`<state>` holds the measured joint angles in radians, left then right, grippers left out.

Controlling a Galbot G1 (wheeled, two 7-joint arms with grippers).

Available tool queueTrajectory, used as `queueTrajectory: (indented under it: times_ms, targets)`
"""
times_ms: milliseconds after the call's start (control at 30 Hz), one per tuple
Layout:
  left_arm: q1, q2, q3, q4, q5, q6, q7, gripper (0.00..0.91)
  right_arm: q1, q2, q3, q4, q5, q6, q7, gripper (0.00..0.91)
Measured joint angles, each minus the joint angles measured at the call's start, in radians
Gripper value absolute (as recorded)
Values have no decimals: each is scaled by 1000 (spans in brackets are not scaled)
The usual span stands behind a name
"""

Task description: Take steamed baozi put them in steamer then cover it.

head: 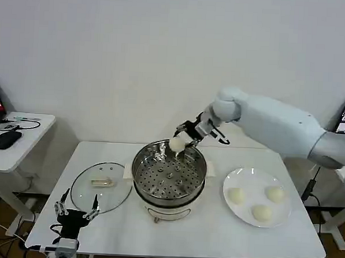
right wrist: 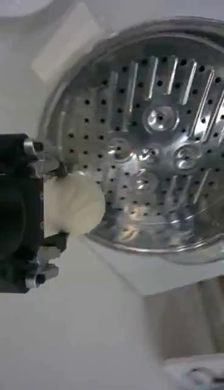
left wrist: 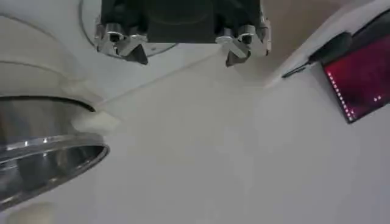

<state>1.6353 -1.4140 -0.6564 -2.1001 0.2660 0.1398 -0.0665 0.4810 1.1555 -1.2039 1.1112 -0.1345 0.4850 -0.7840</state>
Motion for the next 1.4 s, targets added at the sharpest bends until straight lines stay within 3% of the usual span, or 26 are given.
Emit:
queueTrajectory:
  times_ms: [633,667,700,733,900,1200,1400]
  targets:
    - [-3,-1,-12,-3,-5,0,0,907,-100,137,46,-175,-289,187,86,645]
    - [-2,-1,-12,-4,-5,0,0,907,-101,142,46,-179,-297,191,86,685]
    - [-2,-2,-12,-5,-5,0,0,907,-101,146,46,-183,-304,194,88,836]
    - [-2,-2,-11,-6,-5,0,-1,907,-103,150,46,-187,-311,198,90,907]
    - [1,-4,-11,-10,-5,-1,-1,907,-106,156,42,-193,-330,210,94,907]
    - [2,-5,2,-12,-4,-1,-1,907,-44,116,-1,-108,-254,168,77,907]
    - [-2,7,13,-17,-7,2,4,907,56,25,-49,26,-158,33,68,907]
